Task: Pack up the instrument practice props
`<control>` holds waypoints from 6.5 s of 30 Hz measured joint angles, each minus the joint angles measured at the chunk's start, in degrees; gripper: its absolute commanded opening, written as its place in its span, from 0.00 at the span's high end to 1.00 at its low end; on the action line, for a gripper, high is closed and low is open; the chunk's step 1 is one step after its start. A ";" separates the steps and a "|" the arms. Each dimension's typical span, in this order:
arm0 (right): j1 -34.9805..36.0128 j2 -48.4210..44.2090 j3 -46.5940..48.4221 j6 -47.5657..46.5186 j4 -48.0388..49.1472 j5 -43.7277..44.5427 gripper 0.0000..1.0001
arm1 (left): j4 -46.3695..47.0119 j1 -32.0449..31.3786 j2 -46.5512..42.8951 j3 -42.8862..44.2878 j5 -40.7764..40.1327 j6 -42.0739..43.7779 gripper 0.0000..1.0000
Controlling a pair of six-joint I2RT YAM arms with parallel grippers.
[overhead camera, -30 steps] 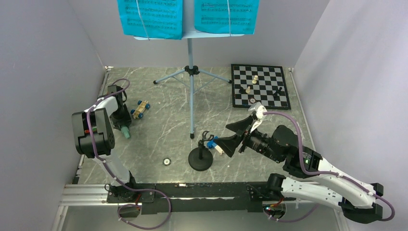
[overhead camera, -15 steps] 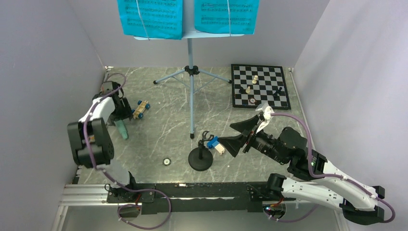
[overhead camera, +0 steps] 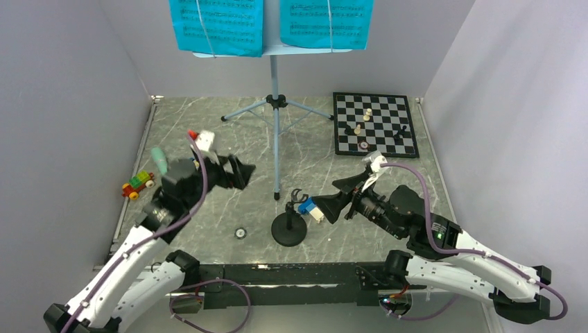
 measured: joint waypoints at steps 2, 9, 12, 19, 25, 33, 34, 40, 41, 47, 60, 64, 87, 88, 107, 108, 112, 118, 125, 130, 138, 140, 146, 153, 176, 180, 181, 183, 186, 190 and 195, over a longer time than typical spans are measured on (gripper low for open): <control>0.00 -0.31 -1.42 0.70 -0.24 1.03 0.11 | 3.56 -4.83 -3.89 -6.49 1.73 0.15 0.01; 0.00 -0.26 -3.82 3.39 -2.45 3.80 0.11 | 11.69 -25.14 -11.21 -21.84 1.90 1.84 0.01; 0.00 0.37 -4.04 4.07 -2.56 4.37 0.11 | 15.02 -33.59 -11.67 -25.22 -1.84 2.05 0.07; 0.00 2.67 -4.04 5.11 -2.54 4.92 0.11 | 22.34 -40.06 -7.72 -30.36 -8.98 3.76 0.14; 0.00 3.63 -3.91 5.11 -2.78 5.18 0.11 | 33.16 -40.09 2.23 -33.75 -11.72 6.40 0.17; 0.00 3.67 -3.48 5.07 -3.82 6.21 0.11 | 46.73 -40.09 13.40 -34.51 -12.17 9.70 0.24; 0.00 3.67 -3.48 5.05 -4.15 6.36 0.11 | 47.80 -40.09 14.40 -34.47 -12.20 9.97 0.26; 0.00 3.39 -3.48 4.92 -5.51 6.86 0.11 | 53.29 -40.09 20.70 -34.12 -12.20 10.95 0.43; 0.00 3.28 -3.48 4.90 -5.66 6.95 0.11 | 53.96 -40.09 21.84 -33.88 -12.20 11.08 0.46; 0.00 3.04 -3.21 4.87 -6.14 7.74 0.11 | 57.42 -40.09 26.14 -32.92 -12.22 11.32 0.67; 0.00 3.37 -2.80 4.46 -6.38 7.85 0.11 | 52.70 -40.39 22.01 -32.63 -11.63 11.89 1.00; 0.00 3.45 -2.71 4.46 -6.38 7.85 0.11 | 42.53 -41.20 13.20 -31.56 -13.20 12.41 1.00; 0.00 3.61 -3.45 4.02 -4.15 6.05 0.11 | 3.10 8.81 0.81 -11.52 -25.22 3.48 1.00; 0.00 3.56 -3.63 3.91 -3.89 5.97 0.11 | 3.63 11.26 2.29 -11.15 -25.05 2.78 1.00; 0.00 5.31 -5.53 0.33 0.00 3.30 0.11 | 21.16 30.95 34.18 5.42 -14.99 3.52 1.00; 0.00 5.62 -5.51 0.09 0.24 3.30 0.11 | 22.10 30.95 36.06 6.64 -14.58 3.78 1.00; 0.00 7.21 -5.42 -1.25 0.50 3.34 0.11 | 24.20 31.04 37.62 5.73 -12.11 4.57 1.00; 0.00 7.89 -5.42 -2.47 1.27 2.97 0.11 | 21.51 28.17 23.82 -4.52 -11.13 5.18 1.00; 0.00 6.29 -7.08 -0.79 3.65 1.51 0.11 | 18.67 21.86 7.45 -10.75 -12.07 6.29 1.00; -0.02 4.09 -8.87 0.79 3.69 1.60 0.11 | 13.27 16.55 7.78 -14.21 -17.20 6.16 1.00; -0.02 2.84 -9.14 1.90 3.63 1.70 0.11 | 8.83 14.64 12.02 -18.78 -22.18 1.84 1.00; -0.02 2.62 -9.20 1.95 3.54 1.79 0.11 | 10.43 14.53 12.63 -18.84 -23.69 1.20 1.00; -0.02 2.29 -9.25 1.95 3.50 2.25 0.11 | 16.37 15.15 17.18 -18.78 -26.80 1.53 1.00; -0.02 0.52 -9.31 1.92 2.40 3.45 0.11 | 13.53 16.96 27.06 -10.05 -27.63 1.88 0.83; -0.02 -0.90 -9.25 2.01 -1.97 5.01 0.11 | -3.17 17.05 10.62 -9.94 -26.51 -0.33 0.21; 0.00 0.33 -9.25 2.56 -2.01 4.83 0.11 | -7.17 16.72 2.54 -8.48 -25.55 -0.35 0.22; -0.02 0.50 -9.25 2.60 -2.01 4.81 0.11 | -7.76 16.28 0.66 -8.07 -25.33 -0.35 0.22; 0.00 1.07 -9.25 2.86 -2.03 4.81 0.11 | -8.37 14.53 -2.36 -7.37 -24.87 -0.35 0.10; -0.02 1.51 -9.27 3.21 -2.01 4.90 0.11 | -9.79 8.90 -4.74 -4.76 -25.27 -0.33 0.06; -0.02 2.58 -9.27 3.72 -2.03 5.18 0.11 | -10.51 -4.96 -1.73 1.22 -29.97 0.35 0.01; -0.02 4.66 -9.27 4.68 -2.05 5.57 0.11 | -3.87 -17.99 7.39 3.78 -30.75 2.69 0.01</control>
